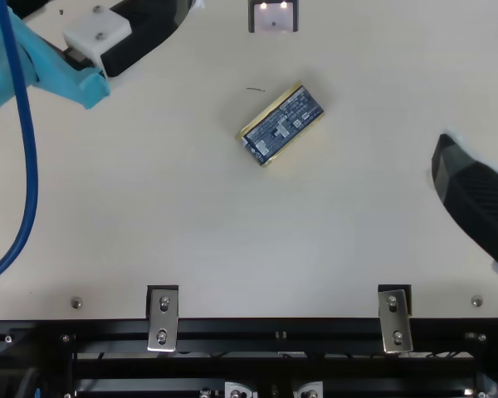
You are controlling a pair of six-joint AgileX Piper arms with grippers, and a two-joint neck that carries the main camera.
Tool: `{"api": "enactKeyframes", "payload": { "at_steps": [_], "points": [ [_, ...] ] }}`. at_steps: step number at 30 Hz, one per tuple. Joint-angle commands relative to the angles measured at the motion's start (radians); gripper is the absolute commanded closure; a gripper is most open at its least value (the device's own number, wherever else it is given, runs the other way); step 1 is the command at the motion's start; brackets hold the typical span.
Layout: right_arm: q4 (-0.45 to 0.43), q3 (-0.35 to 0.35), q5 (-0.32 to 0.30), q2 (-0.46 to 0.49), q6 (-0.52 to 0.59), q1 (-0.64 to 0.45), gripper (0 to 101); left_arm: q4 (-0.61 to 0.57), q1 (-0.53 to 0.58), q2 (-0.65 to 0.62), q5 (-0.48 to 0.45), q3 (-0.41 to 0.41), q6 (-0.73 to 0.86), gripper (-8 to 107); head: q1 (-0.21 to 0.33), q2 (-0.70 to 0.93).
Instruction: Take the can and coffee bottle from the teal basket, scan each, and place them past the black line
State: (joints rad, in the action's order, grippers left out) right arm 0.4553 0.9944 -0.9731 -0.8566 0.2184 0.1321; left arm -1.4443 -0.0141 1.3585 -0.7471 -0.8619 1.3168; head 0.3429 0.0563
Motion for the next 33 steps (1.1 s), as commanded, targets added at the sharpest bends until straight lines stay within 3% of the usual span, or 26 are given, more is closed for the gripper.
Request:
{"api": "enactKeyframes", "payload": {
  "at_steps": [1,6,11,15,19,22,23,29,30,33],
  "points": [
    [-0.038,0.025,-0.029,-0.046,0.028,0.021,0,0.0,0.005,-0.015,0.069,-0.007,0.064,9,0.007,0.0],
    [-0.078,0.113,-0.125,-0.198,0.15,0.05,0,-0.039,0.021,-0.073,0.205,0.0,0.263,9,0.007,0.0],
    [-0.078,0.23,-0.247,-0.37,0.338,0.021,0,-0.128,0.028,-0.146,0.319,0.039,0.555,9,0.007,0.0],
    [-0.117,0.27,-0.247,-0.508,0.468,0.057,0,-0.185,0.011,-0.208,0.355,0.077,0.778,9,0.007,0.0],
    [-0.158,0.301,-0.247,-0.618,0.58,0.098,0,-0.064,-0.021,-0.293,0.361,0.079,0.778,9,0.007,0.0],
    [-0.197,0.33,-0.247,-0.676,0.629,0.114,0,-0.063,-0.032,-0.319,0.352,0.113,0.778,9,0.007,0.0],
    [-0.182,0.317,-0.245,-0.627,0.583,0.112,0,-0.126,-0.031,-0.313,0.354,0.091,0.768,9,0.007,0.0],
    [-0.199,0.331,-0.232,-0.68,0.62,0.122,0,-0.066,-0.031,-0.319,0.351,0.113,0.778,9,0.007,0.0],
    [-0.203,0.332,-0.231,-0.683,0.623,0.124,0,0.01,-0.025,-0.331,0.355,0.096,0.696,9,0.007,0.0],
    [-0.216,0.351,-0.241,-0.709,0.647,0.138,0,0.02,-0.021,-0.336,0.366,0.1,0.686,9,0.007,0.0]
  ]
}}
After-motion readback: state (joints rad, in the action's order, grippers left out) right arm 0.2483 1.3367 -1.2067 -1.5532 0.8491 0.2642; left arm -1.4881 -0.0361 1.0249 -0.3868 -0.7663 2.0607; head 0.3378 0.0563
